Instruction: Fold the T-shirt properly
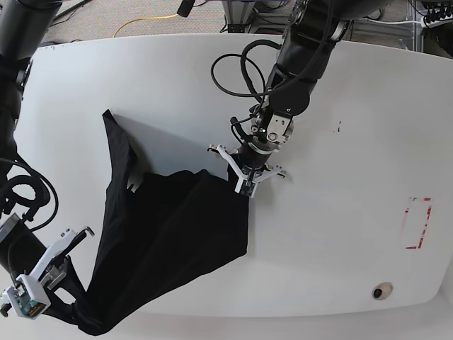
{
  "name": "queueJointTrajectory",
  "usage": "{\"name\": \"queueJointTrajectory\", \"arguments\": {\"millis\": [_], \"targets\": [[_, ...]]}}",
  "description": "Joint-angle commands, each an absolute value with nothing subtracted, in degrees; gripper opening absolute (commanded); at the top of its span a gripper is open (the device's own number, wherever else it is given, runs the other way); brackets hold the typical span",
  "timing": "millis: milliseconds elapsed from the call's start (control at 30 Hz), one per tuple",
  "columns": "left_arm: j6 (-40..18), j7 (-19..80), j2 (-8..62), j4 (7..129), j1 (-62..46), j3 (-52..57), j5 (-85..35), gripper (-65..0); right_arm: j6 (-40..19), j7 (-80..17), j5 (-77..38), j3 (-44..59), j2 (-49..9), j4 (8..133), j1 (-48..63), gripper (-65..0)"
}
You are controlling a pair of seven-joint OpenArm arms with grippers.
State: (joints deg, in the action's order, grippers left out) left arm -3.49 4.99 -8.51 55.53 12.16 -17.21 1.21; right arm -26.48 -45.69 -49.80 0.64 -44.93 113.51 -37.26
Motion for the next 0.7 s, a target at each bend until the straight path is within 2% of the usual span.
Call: {"name": "queueJointTrajectory", "arguments": {"millis": [0, 233, 500, 667], "targets": [[-3.82, 4.79, -9.0, 60.09, 11.38, -17.27, 1.01, -64.9, -25.89, -43.74, -50.15, 1.45, -45.93, 113.1, -38.9, -65.0], [-3.82, 8.66, -4.88, 73.8, 5.58, -17.01, 1.01, -65.0, -25.8, -43.74, -50.24, 3.3, -45.76, 109.32, -38.9, -65.0], [-4.26, 9.19, -1.01, 86.64, -1.01, -10.07, 1.01, -65.0, -25.63, -43.74, -50.24, 5.76, -45.67, 105.89, -39.34, -65.0], [-8.04, 9.36, 1.63, 90.07, -3.3, -9.98, 1.01, -64.4, -25.63, -43.91, -50.24, 5.41, -45.58, 105.63, -40.04, -65.0]]}}
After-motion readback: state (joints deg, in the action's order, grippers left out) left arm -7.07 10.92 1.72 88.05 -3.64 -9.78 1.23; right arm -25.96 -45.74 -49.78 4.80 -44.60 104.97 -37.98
